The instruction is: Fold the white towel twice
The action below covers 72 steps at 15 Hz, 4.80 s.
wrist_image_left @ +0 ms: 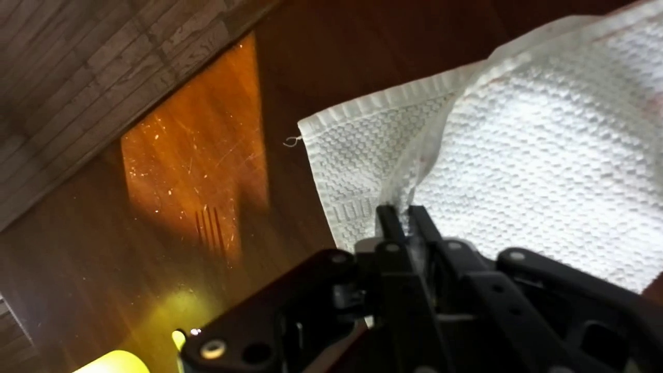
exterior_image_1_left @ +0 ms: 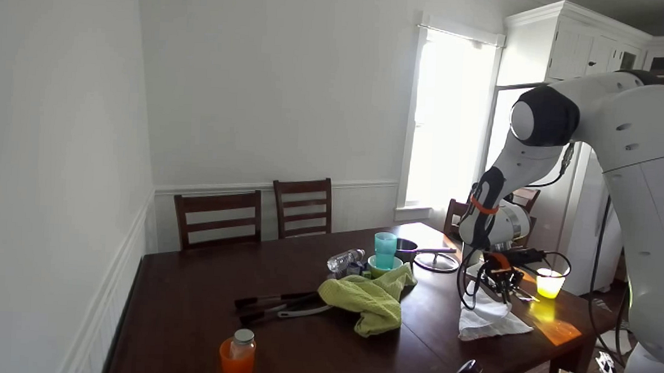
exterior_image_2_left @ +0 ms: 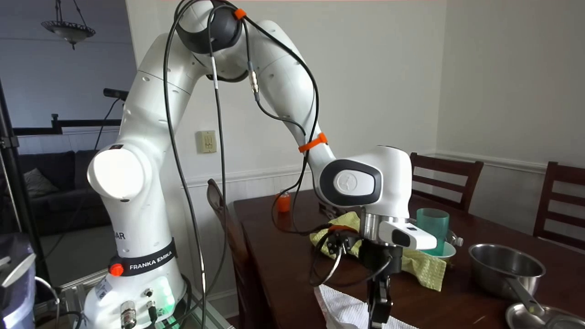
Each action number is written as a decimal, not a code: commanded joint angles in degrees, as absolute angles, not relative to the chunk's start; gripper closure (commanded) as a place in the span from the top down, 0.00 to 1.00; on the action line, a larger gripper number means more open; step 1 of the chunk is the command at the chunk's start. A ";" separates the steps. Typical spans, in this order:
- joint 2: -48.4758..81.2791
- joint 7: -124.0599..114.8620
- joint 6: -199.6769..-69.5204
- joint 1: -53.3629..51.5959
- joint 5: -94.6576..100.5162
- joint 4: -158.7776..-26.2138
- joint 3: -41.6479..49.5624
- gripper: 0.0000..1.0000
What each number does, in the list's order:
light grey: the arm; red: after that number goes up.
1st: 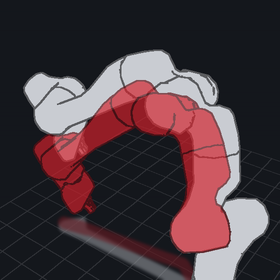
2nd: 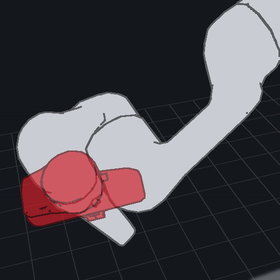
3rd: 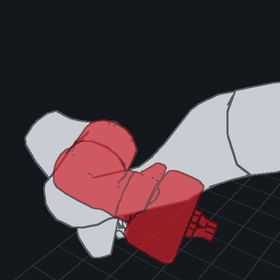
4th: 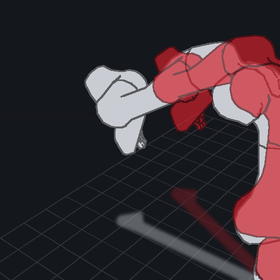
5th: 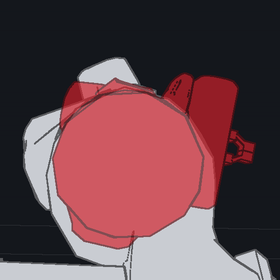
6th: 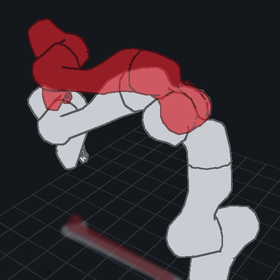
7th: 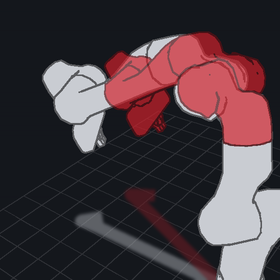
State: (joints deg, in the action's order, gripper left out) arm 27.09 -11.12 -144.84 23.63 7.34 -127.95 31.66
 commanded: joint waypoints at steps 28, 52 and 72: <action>25.92 -12.95 -136.77 24.81 0.40 -127.28 30.82 1.00; 30.66 -13.74 -123.07 26.06 -21.20 -124.83 19.31 1.00; 31.31 -13.79 -119.23 25.59 -19.79 -122.21 19.99 0.01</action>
